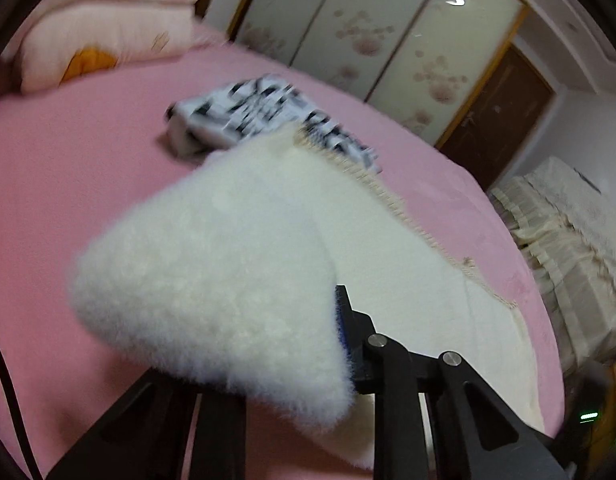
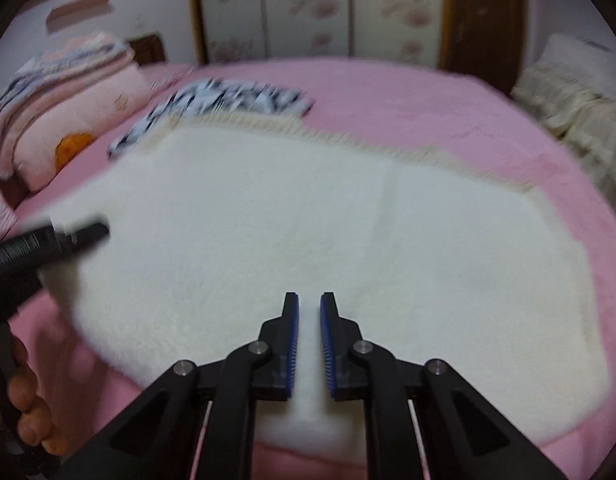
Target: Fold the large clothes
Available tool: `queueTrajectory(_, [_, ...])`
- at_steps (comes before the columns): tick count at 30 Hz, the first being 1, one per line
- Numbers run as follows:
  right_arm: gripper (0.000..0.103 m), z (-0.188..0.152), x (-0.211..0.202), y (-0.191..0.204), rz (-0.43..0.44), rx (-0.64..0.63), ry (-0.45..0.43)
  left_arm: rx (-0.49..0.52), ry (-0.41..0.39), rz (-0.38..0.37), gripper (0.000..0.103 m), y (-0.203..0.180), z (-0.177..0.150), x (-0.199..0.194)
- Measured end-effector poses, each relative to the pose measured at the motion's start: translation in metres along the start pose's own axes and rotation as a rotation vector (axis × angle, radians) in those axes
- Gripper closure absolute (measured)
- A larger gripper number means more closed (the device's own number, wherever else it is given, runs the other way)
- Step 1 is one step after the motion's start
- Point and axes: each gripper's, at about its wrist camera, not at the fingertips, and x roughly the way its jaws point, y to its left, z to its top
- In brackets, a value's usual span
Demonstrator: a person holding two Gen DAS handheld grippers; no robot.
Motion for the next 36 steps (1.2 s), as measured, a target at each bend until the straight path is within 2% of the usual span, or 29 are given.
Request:
queueTrajectory(1, [0.093,-0.005,0.010,0.003,-0.001,-0.019,0.028,0.039,-0.018,-0.003,0.085,-0.012,0.001,-0.005])
queueTrajectory(3, [0.093,-0.012,0.015,0.007,-0.012,-0.043,0.014,0.144,-0.070,-0.004,0.085,-0.044,-0.001,-0.018])
queueTrajectory(5, [0.093,-0.013,0.013,0.000,0.023,-0.005,0.016,0.233,-0.109,-0.027,0.085,-0.072,-0.004,-0.031])
queueTrajectory(8, [0.093,-0.013,0.011,-0.023,0.148,0.118,0.032,0.305,-0.123,-0.083,0.085,-0.111,-0.005,-0.041])
queueTrajectory(10, [0.099,-0.013,0.006,-0.040,0.242,0.192,0.048,0.347,-0.129,-0.107,0.085,-0.134,-0.005,-0.045])
queueTrajectory(12, [0.099,-0.017,-0.013,-0.061,0.319,0.265,0.030,0.383,-0.124,-0.140,0.086,-0.161,-0.006,-0.044])
queueTrajectory(15, [0.099,-0.029,-0.051,-0.093,0.265,0.312,-0.044,0.430,-0.109,-0.178,0.086,-0.203,-0.017,-0.039])
queueTrajectory(20, [0.099,-0.066,-0.107,-0.162,0.062,0.388,-0.120,0.510,-0.038,-0.250,0.086,-0.271,-0.059,-0.018])
queueTrajectory(24, [0.099,-0.097,-0.126,-0.202,-0.044,0.434,-0.109,0.583,0.077,-0.324,0.086,-0.308,-0.116,-0.001])
queueTrajectory(26, [0.099,-0.110,-0.127,-0.216,-0.084,0.458,-0.094,0.665,0.137,-0.302,0.086,-0.324,-0.153,0.012])
queueTrajectory(28, [0.099,-0.122,-0.124,-0.226,-0.107,0.487,-0.067,0.724,0.134,-0.272,0.086,-0.328,-0.173,0.018])
queueTrajectory(30, [0.099,-0.125,-0.120,-0.228,-0.104,0.503,-0.058,0.736,0.135,-0.272,0.086,-0.327,-0.179,0.019])
queueTrajectory(33, [0.099,-0.129,-0.119,-0.226,-0.100,0.503,-0.050,0.706,0.167,-0.302,0.084,-0.319,-0.171,0.019])
queueTrajectory(35, [0.099,-0.128,-0.119,-0.222,-0.104,0.503,-0.051,0.709,0.197,-0.302,0.076,-0.320,-0.166,0.018])
queueTrajectory(36, [0.099,-0.127,-0.122,-0.220,-0.106,0.501,-0.054,0.709,0.224,-0.317,0.063,-0.320,-0.163,0.016])
